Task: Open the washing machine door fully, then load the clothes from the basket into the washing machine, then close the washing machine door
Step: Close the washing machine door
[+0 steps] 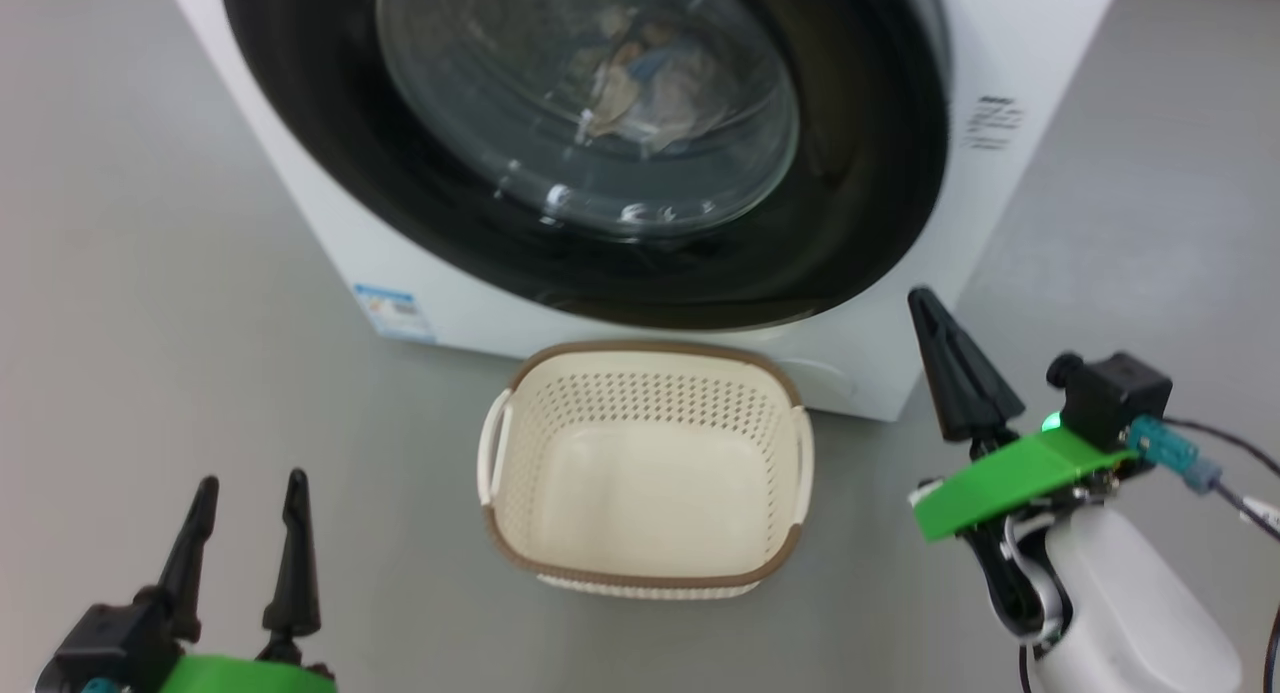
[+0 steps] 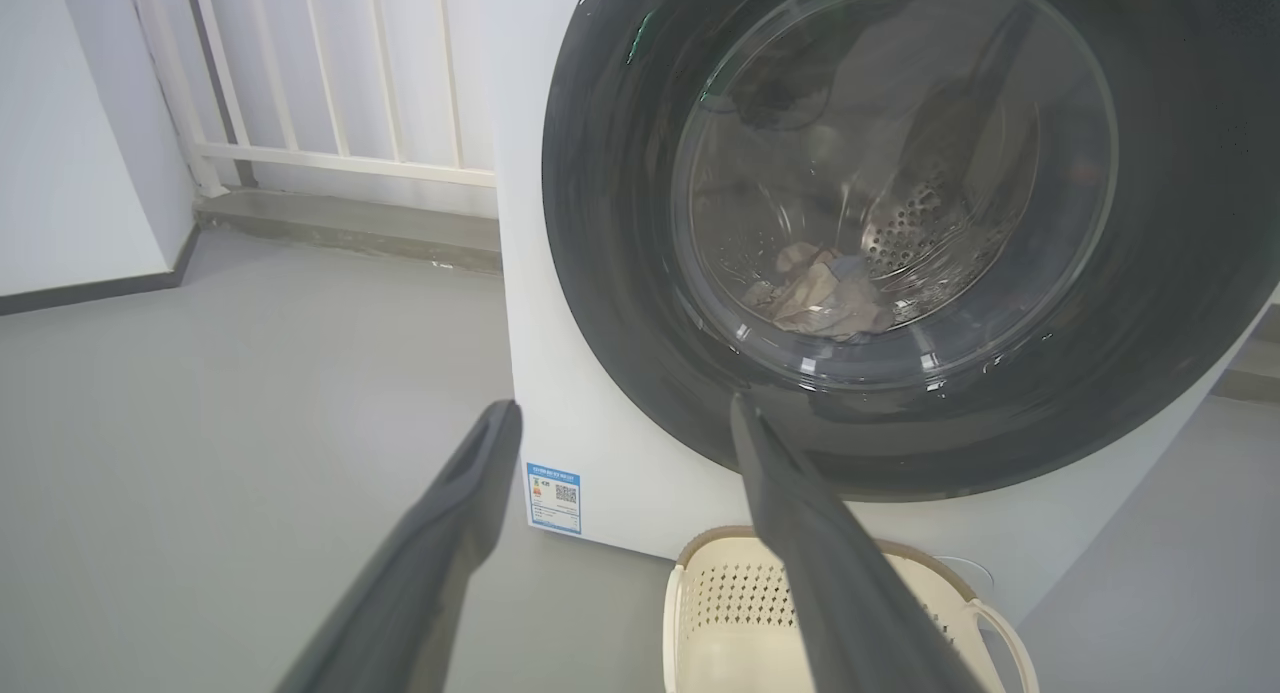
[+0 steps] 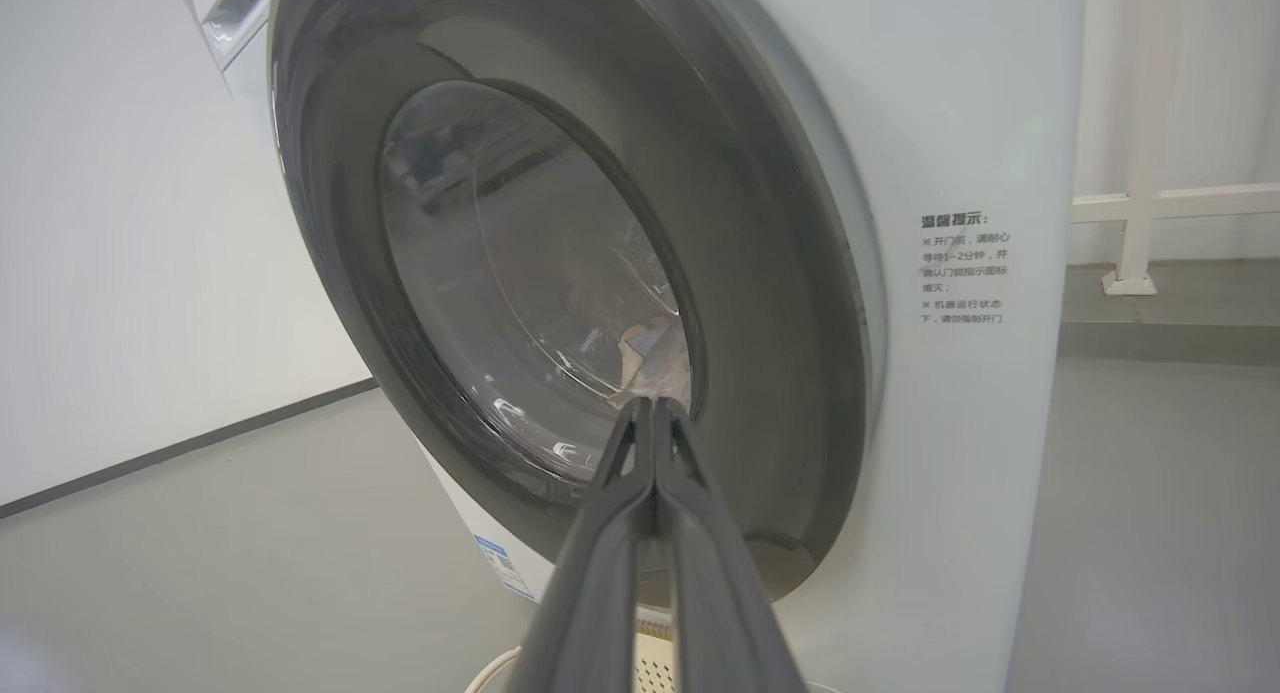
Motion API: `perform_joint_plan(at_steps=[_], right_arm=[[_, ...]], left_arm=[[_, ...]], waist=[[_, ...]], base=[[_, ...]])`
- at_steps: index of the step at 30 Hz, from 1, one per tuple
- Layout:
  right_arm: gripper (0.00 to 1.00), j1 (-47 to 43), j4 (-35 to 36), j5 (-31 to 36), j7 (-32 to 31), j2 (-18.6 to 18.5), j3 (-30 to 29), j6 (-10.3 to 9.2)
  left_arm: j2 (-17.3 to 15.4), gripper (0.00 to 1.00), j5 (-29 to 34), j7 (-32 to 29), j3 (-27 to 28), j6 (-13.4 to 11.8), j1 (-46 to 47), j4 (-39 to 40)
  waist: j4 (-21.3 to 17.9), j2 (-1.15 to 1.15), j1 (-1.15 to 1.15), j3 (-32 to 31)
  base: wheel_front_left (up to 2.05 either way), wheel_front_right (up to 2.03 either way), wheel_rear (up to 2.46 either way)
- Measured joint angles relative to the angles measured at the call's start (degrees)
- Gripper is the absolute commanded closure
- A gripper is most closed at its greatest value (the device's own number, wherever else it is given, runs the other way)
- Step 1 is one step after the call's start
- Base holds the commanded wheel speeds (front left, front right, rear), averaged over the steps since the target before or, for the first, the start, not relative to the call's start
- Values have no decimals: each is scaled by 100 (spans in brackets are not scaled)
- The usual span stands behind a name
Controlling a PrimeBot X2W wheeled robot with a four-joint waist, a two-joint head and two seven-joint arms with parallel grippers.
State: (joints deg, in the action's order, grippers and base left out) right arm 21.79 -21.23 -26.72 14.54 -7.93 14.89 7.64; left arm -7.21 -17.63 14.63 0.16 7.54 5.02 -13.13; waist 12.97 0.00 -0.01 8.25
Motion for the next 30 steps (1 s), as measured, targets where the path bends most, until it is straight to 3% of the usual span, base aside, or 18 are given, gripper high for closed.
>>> perform_joint_plan(at_steps=[3,4,6,8,9,24,30], right_arm=[[100,-259,47,-31,0,-10,11,0],[91,-337,68,-49,0,-16,13,0],[57,-495,110,-56,0,-49,12,0],[6,-629,142,-56,0,-90,1,0],[0,-629,142,-56,0,-90,1,0],[0,-1125,282,-56,0,-211,-233,0],[0,-1401,312,-55,0,-274,-407,0]], left_arm=[[-91,0,0,0,60,0,-114,-63],[-100,0,0,0,68,0,-160,-71],[-109,0,0,0,101,0,-243,-109],[-130,0,0,0,138,0,-328,-144],[-130,0,0,0,138,0,-328,-144],[-215,0,-3,0,296,0,-431,-221],[-222,0,-7,0,367,0,-526,-255]], waist=[[-177,0,0,-147],[-239,0,0,-197],[-366,0,0,-294],[-504,0,0,-381],[-504,0,0,-381],[-1603,0,1,-706],[-1873,0,1,-765]], base=[[0,0,0],[0,0,0],[0,0,0],[0,0,0],[0,0,0],[0,0,0],[0,0,0]])
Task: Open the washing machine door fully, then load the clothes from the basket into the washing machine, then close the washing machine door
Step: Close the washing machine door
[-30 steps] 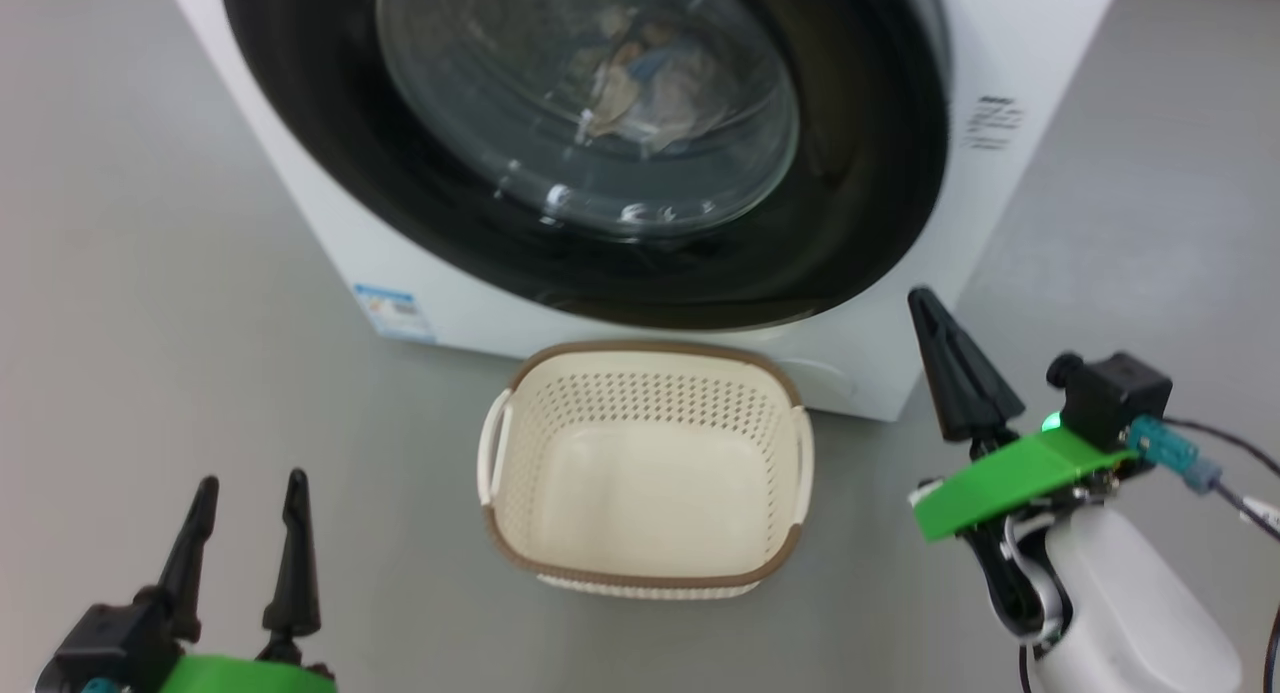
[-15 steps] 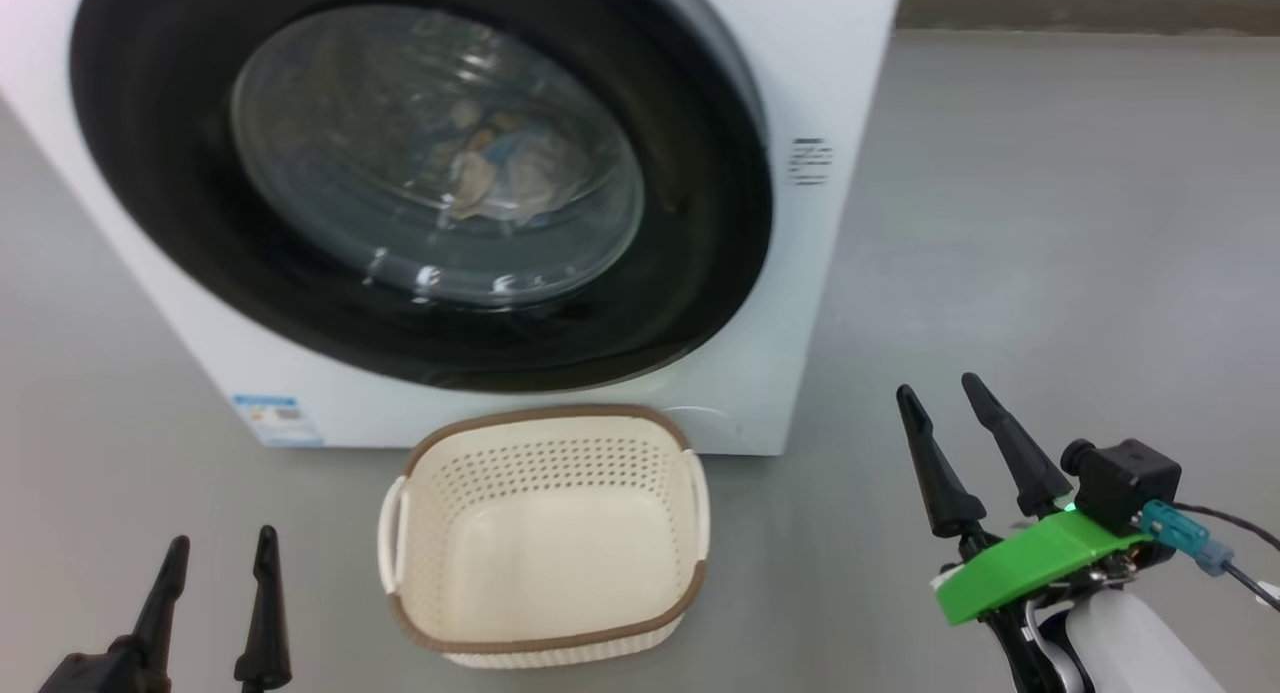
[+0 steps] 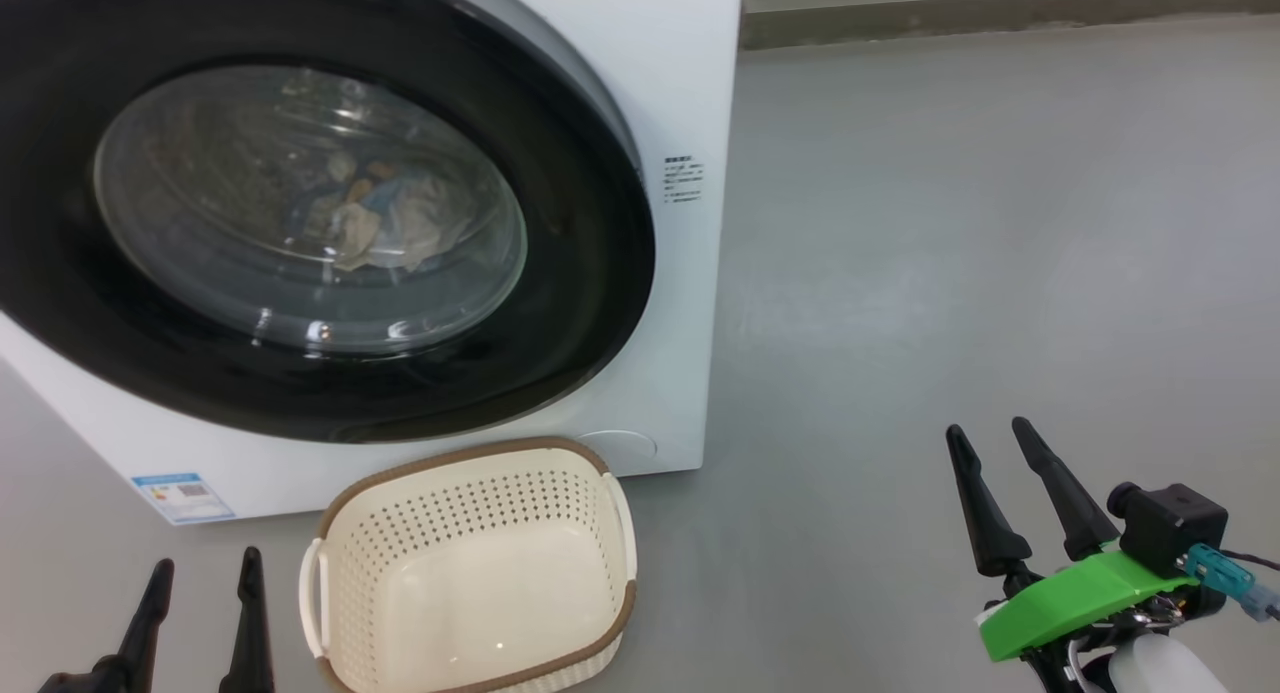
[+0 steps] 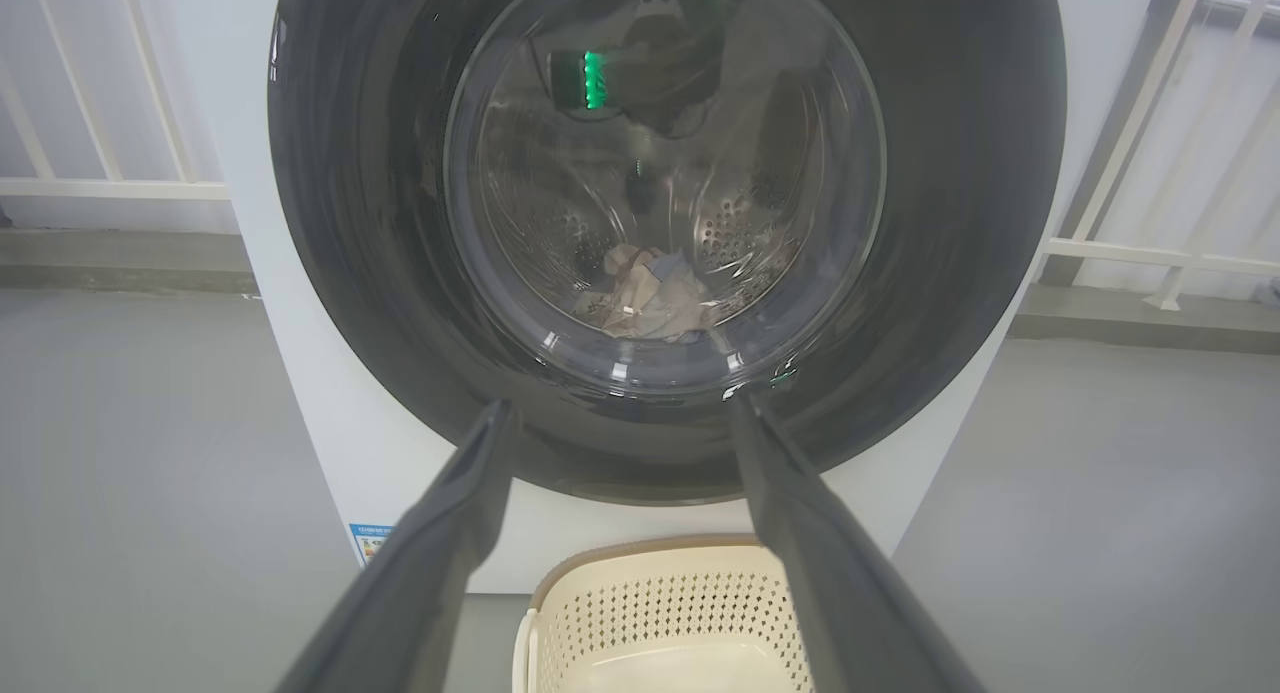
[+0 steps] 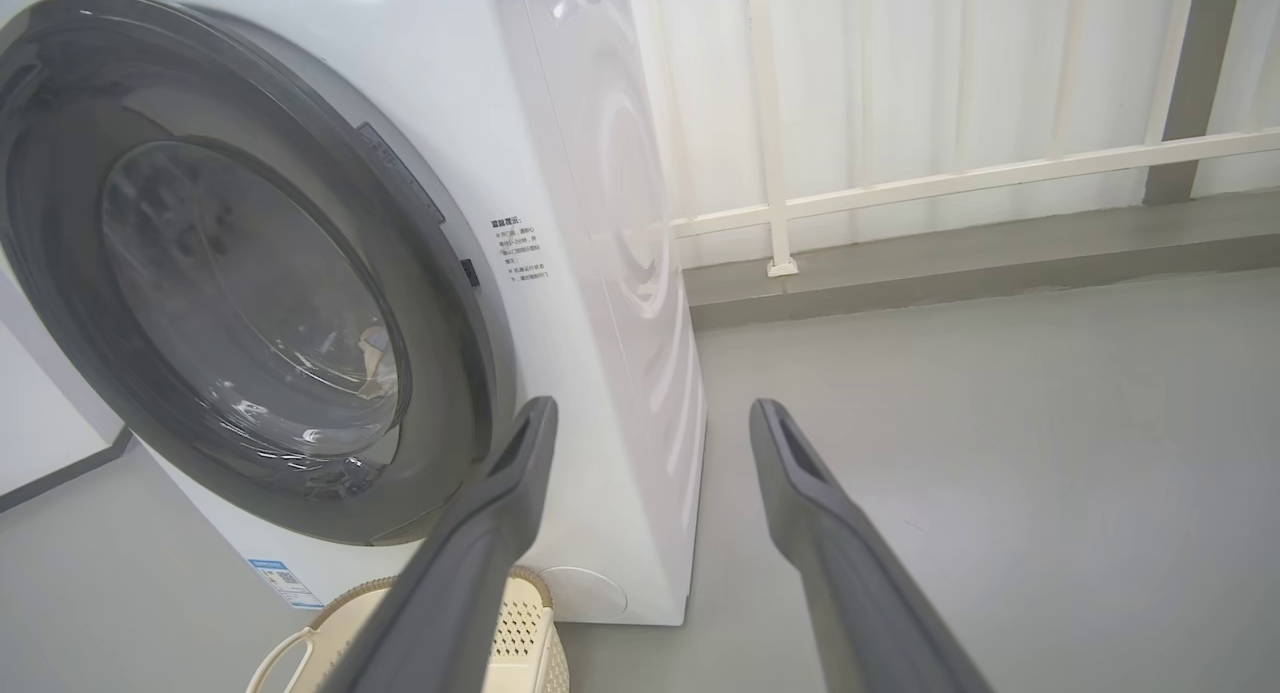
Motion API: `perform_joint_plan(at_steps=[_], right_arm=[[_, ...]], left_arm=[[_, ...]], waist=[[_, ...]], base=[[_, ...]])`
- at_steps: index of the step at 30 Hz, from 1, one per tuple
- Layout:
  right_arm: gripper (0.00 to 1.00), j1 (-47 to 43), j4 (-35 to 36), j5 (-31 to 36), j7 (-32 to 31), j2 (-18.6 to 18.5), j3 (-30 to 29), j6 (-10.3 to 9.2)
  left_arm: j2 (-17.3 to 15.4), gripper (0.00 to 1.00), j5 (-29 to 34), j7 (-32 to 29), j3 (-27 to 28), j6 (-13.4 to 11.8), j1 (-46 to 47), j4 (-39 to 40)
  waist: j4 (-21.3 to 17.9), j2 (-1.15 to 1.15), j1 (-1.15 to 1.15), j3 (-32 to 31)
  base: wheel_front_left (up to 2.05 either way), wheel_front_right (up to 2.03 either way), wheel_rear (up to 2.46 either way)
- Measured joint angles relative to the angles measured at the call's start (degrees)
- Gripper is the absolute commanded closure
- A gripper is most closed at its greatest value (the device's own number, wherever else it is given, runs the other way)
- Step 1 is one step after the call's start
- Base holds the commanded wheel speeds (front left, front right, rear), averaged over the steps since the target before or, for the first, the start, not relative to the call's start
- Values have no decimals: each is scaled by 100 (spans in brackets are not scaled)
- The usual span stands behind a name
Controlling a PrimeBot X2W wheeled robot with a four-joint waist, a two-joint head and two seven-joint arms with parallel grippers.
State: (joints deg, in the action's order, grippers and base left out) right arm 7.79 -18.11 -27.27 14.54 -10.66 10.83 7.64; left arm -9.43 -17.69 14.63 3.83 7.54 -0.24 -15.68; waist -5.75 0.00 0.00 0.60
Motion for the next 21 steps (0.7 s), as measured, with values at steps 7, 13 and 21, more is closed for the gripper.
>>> perform_joint_plan(at_steps=[7,13,21], right_arm=[[0,-162,43,1,0,-25,-151,0],[0,-165,80,9,0,-24,-192,0],[0,-165,82,18,0,-18,-201,0]], left_arm=[[-18,0,-42,0,30,0,-19,-41],[-33,0,-90,0,86,0,-113,-40],[-13,0,-90,0,158,0,-133,-37]], waist=[[-137,0,0,-61],[-158,0,0,-70],[-136,0,0,-81]], base=[[0,0,0],[0,0,0],[0,0,0]])
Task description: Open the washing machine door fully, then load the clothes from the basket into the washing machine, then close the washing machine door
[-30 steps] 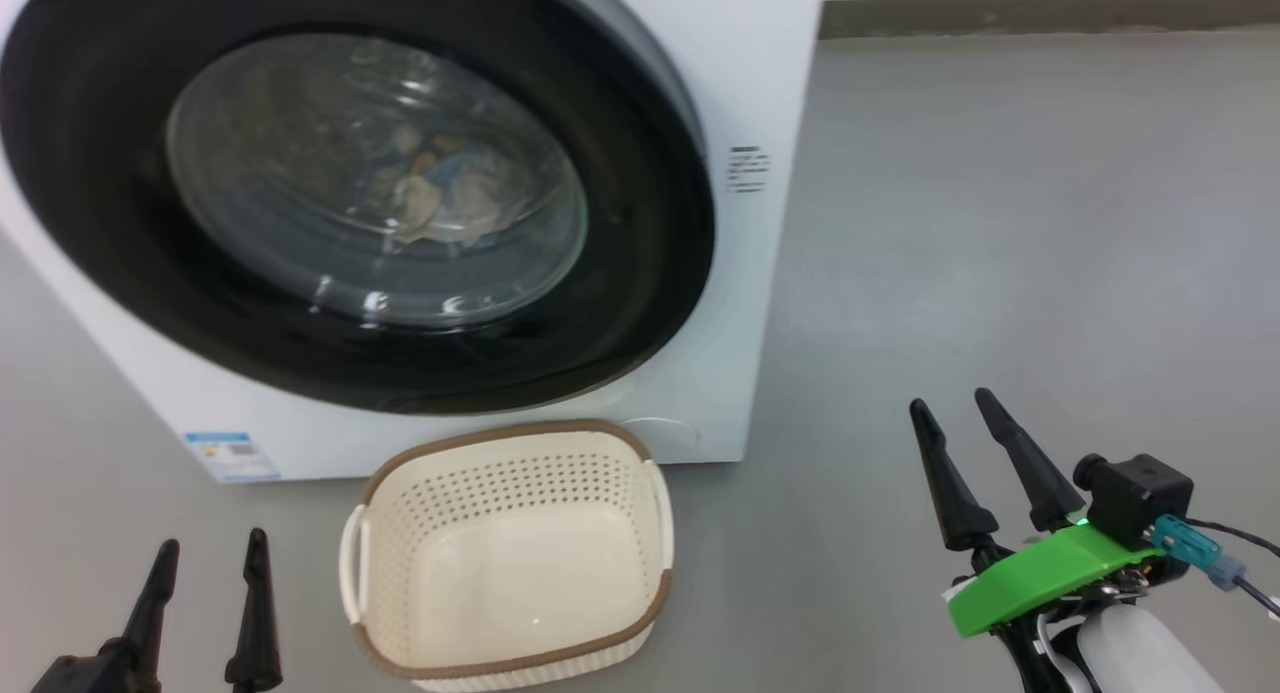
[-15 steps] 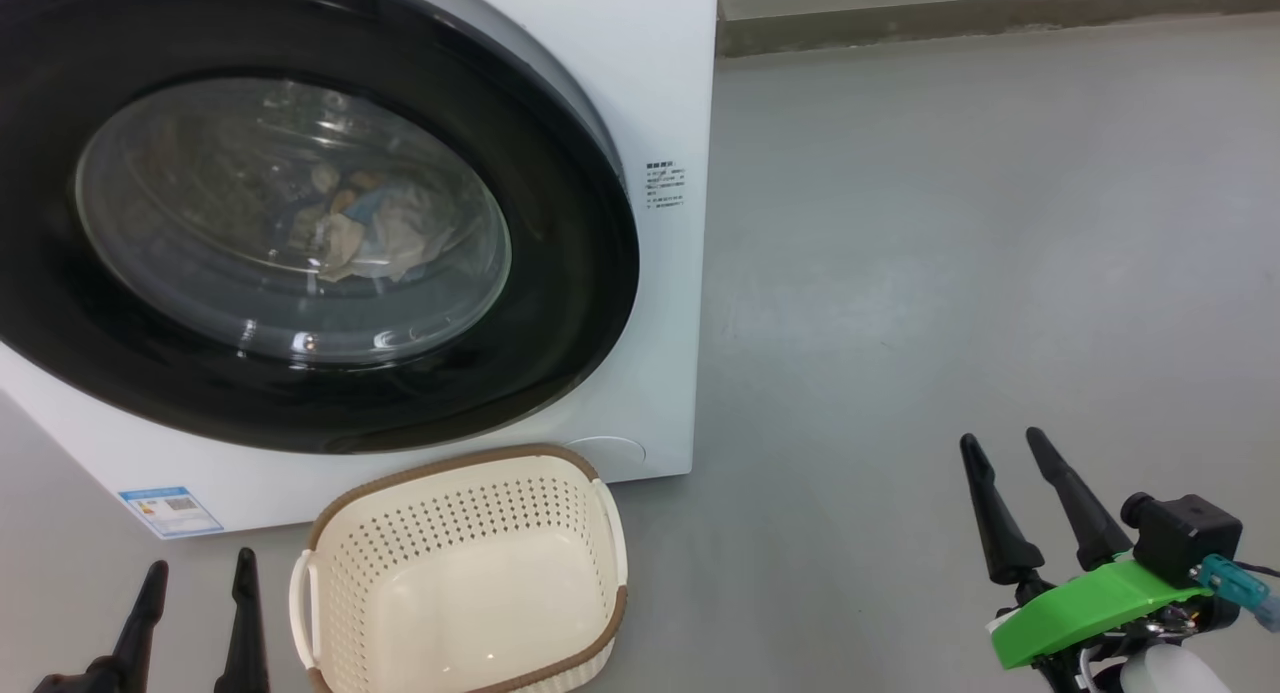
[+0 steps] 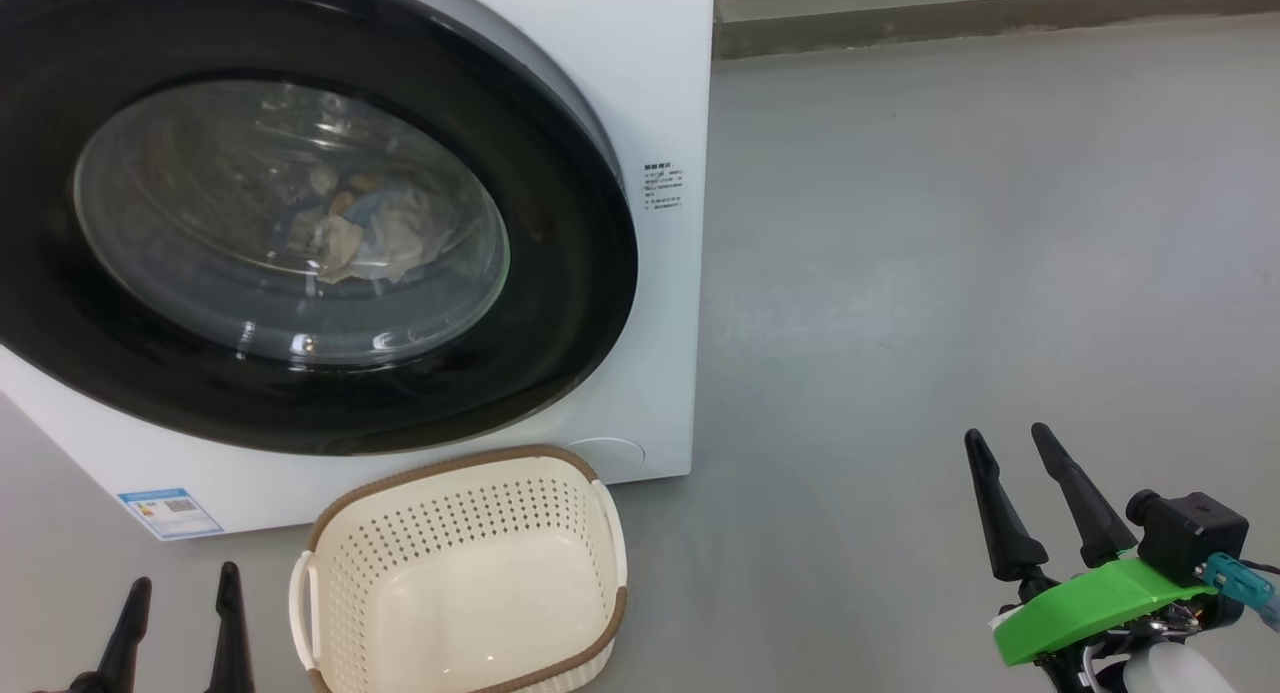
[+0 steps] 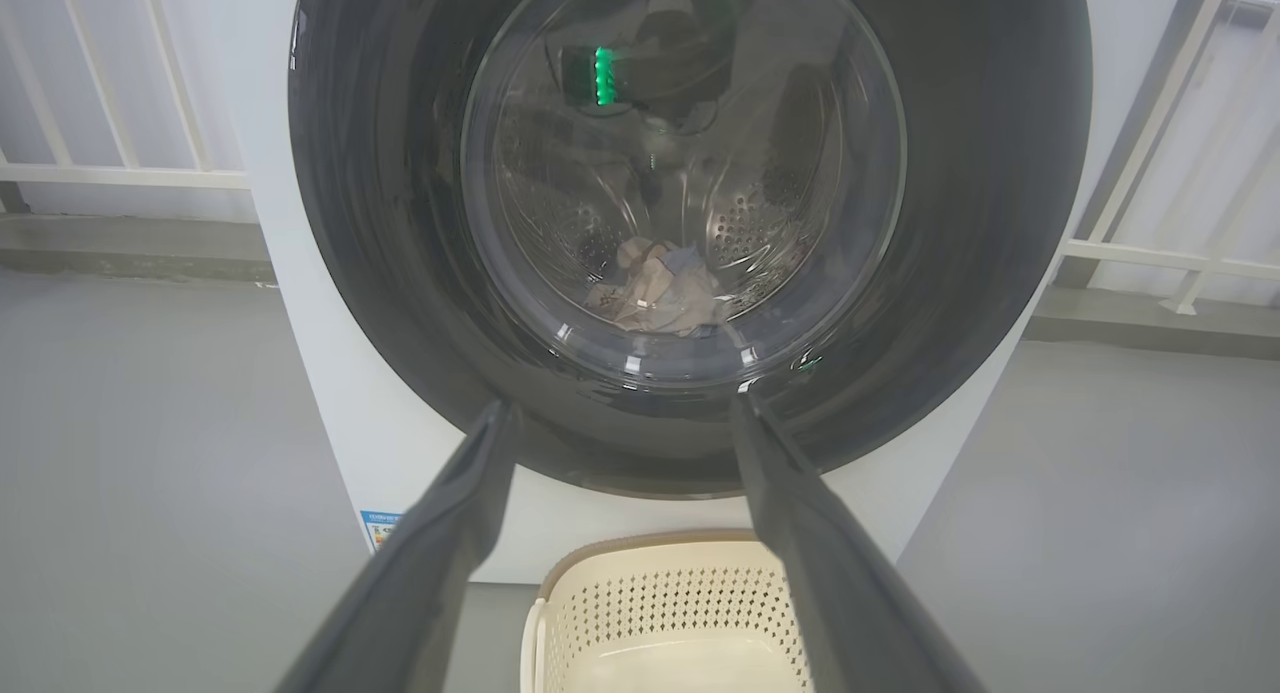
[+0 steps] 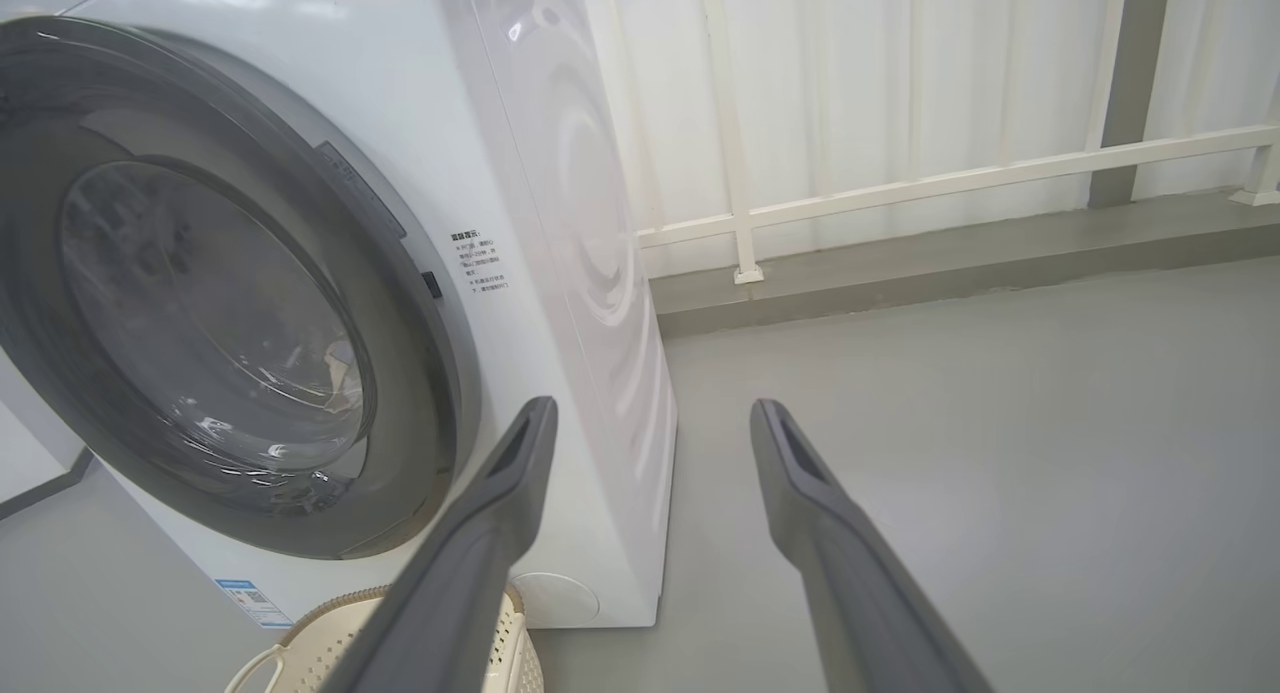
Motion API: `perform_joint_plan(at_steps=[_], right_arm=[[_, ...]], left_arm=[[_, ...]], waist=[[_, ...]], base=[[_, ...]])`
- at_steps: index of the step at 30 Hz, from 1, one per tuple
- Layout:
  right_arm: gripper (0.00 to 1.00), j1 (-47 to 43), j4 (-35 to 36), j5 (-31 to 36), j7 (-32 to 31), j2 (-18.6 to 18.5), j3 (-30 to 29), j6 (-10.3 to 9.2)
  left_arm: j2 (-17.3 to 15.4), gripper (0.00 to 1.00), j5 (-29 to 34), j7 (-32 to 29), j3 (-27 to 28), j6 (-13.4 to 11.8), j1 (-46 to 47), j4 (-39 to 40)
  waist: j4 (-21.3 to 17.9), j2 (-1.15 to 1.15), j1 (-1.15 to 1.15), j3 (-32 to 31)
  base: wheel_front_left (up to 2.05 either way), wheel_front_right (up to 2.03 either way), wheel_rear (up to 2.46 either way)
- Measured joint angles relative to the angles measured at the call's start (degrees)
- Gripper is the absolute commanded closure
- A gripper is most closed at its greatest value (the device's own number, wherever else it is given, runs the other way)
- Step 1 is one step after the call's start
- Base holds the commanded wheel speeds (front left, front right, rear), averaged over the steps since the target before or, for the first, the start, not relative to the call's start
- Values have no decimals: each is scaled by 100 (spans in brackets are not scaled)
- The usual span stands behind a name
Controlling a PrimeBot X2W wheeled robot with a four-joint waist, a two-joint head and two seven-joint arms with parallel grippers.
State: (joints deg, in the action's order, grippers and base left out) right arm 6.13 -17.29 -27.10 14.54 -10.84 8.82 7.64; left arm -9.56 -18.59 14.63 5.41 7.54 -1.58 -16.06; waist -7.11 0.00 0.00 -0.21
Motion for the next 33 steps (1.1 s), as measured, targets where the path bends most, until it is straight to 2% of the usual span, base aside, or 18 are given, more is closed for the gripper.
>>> perform_joint_plan(at_steps=[14,15,23,27,33], right_arm=[[0,-1,2,25,0,0,8,0],[100,-2,-9,24,-1,2,11,0],[100,-332,-430,-47,-73,225,48,1],[100,-330,-419,-231,-126,225,22,1],[100,-330,-394,-573,-205,238,-18,1]], left_arm=[[3,0,-20,0,1,0,-2,4],[7,100,-20,-1,1,0,-2,-5],[331,100,-99,-59,-48,0,-99,-365],[335,100,-338,-124,-47,0,-98,-366],[337,100,-687,-230,-48,0,-97,-364]], waist=[[41,0,0,0],[42,0,0,1],[51,0,1,1],[77,0,13,-8],[110,0,2,3]], base=[[0,0,0],[0,0,0],[0,0,0],[0,0,0],[0,0,0]])
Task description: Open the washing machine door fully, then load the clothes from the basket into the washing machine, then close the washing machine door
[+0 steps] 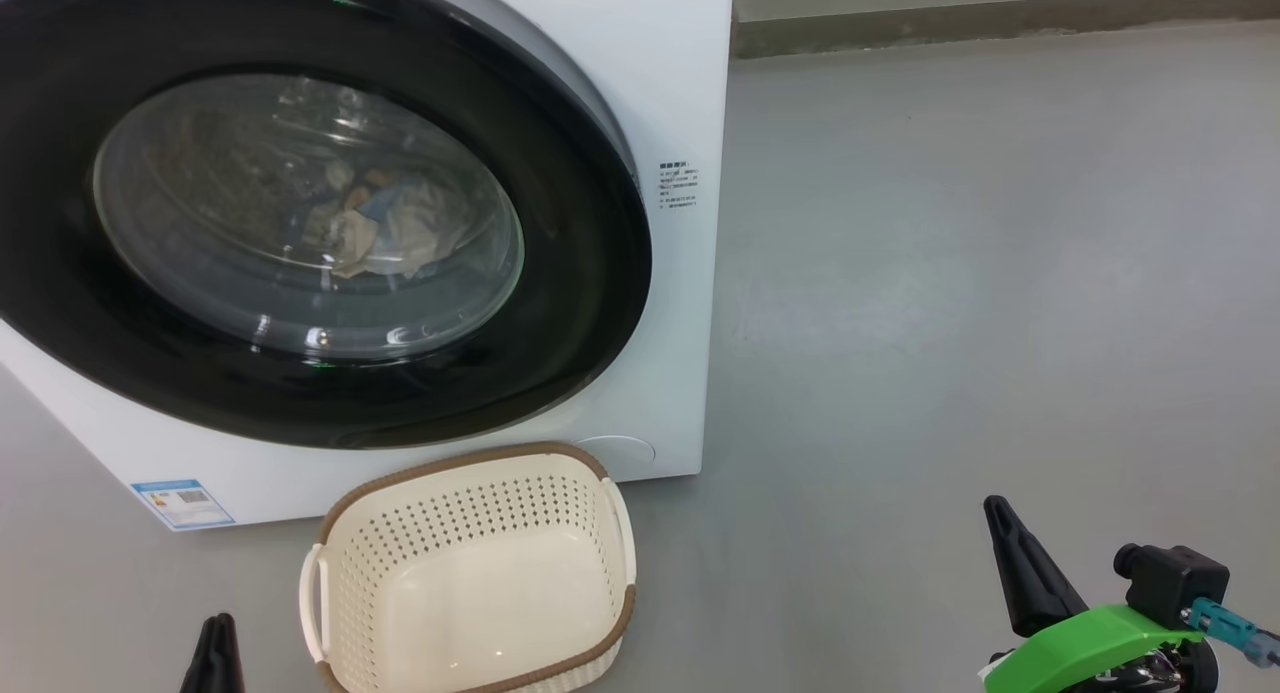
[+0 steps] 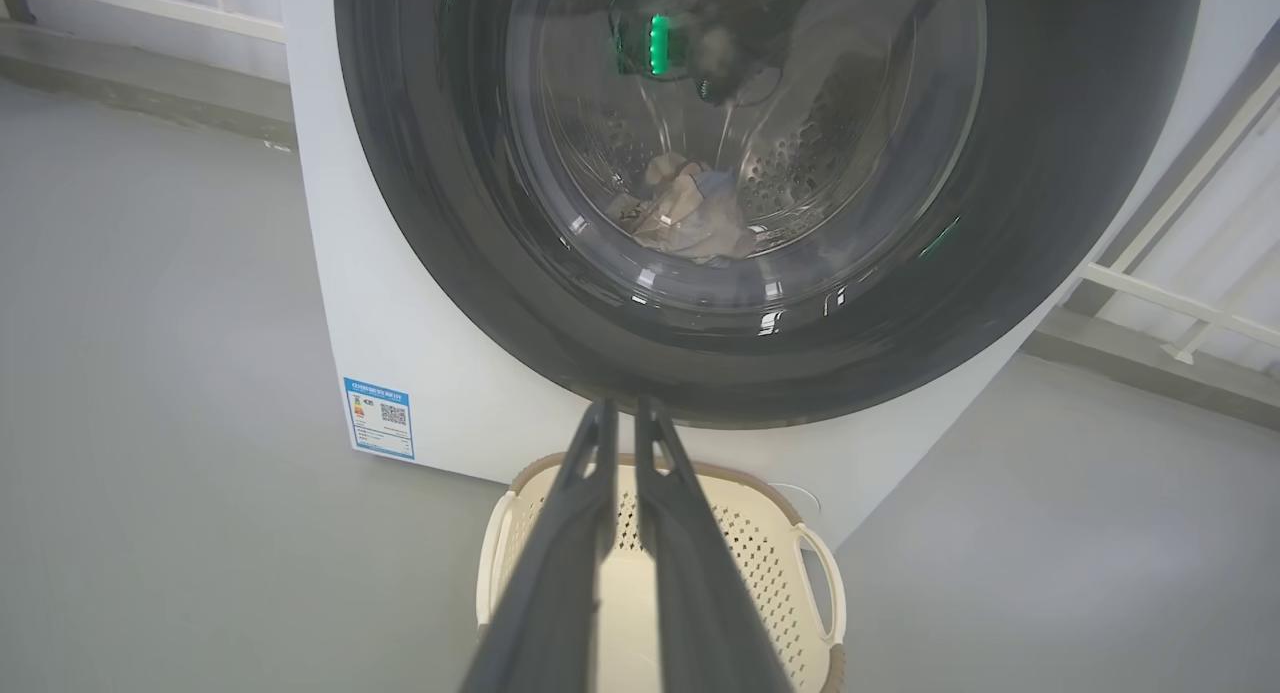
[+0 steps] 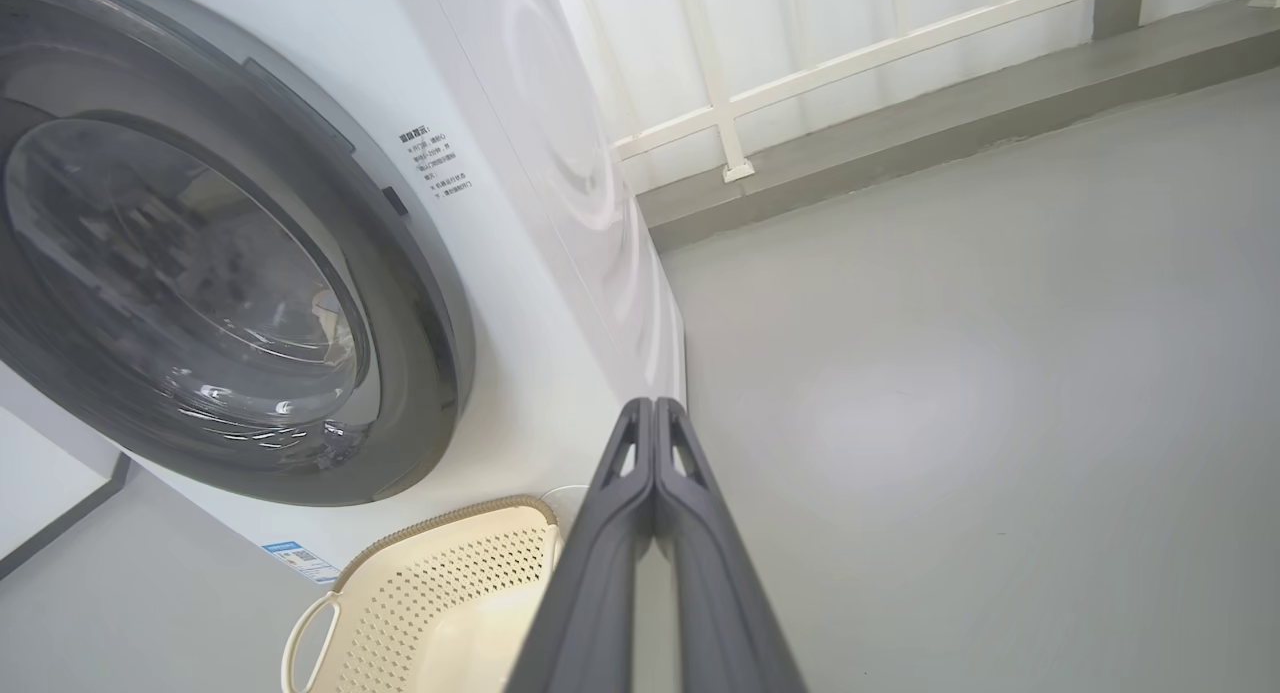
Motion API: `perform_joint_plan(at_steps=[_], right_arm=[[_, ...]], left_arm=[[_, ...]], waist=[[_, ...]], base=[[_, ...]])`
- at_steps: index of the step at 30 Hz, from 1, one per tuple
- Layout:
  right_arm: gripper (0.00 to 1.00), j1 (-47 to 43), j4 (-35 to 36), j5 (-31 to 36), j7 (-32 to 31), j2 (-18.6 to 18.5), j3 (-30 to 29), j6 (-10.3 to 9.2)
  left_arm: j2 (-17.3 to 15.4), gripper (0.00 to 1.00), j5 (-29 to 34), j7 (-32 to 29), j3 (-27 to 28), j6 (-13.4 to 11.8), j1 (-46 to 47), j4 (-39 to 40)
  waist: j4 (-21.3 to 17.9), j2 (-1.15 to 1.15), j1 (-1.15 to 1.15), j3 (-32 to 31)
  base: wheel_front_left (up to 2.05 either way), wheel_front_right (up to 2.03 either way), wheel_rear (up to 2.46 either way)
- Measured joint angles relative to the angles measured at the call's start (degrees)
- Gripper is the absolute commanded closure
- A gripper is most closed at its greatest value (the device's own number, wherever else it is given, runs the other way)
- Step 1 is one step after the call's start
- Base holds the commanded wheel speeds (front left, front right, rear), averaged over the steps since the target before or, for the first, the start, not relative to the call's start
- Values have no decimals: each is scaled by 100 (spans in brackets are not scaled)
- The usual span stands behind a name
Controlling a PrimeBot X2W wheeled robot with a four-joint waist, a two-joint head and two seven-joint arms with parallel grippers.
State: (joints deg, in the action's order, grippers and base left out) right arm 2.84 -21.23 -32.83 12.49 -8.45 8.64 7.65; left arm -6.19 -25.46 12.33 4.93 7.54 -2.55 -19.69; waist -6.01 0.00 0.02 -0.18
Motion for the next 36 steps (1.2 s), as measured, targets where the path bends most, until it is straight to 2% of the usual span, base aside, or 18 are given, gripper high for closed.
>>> perform_joint_plan(at_steps=[36], right_arm=[[100,12,172,-1848,-580,158,-511,-1]], left_arm=[[107,100,-2079,-582,-3,-1,149,83]], waist=[[190,0,-2,12]], base=[[0,0,0]])
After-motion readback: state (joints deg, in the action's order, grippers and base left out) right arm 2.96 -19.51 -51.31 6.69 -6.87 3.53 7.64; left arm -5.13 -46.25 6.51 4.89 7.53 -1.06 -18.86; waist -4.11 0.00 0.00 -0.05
